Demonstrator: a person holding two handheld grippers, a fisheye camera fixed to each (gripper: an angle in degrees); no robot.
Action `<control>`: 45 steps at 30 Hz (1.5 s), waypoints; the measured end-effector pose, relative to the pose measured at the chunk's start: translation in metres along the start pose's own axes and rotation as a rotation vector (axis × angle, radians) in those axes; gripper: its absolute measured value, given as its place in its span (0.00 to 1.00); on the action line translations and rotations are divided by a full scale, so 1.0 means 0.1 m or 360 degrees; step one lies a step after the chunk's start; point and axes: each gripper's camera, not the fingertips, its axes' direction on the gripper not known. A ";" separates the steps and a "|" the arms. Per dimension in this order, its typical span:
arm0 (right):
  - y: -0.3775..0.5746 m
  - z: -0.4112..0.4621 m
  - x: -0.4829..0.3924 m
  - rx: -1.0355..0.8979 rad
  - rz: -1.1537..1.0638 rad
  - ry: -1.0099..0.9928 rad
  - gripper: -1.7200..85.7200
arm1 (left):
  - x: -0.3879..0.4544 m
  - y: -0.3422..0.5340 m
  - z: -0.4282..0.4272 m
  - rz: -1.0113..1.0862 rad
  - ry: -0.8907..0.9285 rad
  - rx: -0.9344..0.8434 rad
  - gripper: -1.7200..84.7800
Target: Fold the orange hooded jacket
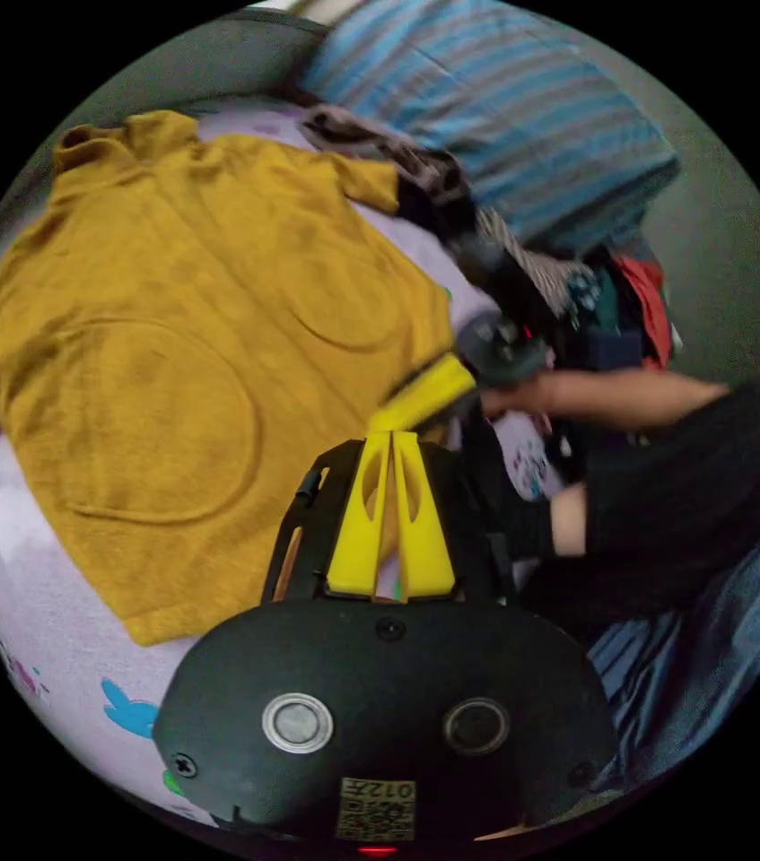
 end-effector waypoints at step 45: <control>1.45 -2.24 -0.18 0.0717 0.0552 0.0905 0.09 | -0.76 -3.89 0.40 -0.0091 -0.0897 0.0391 0.03</control>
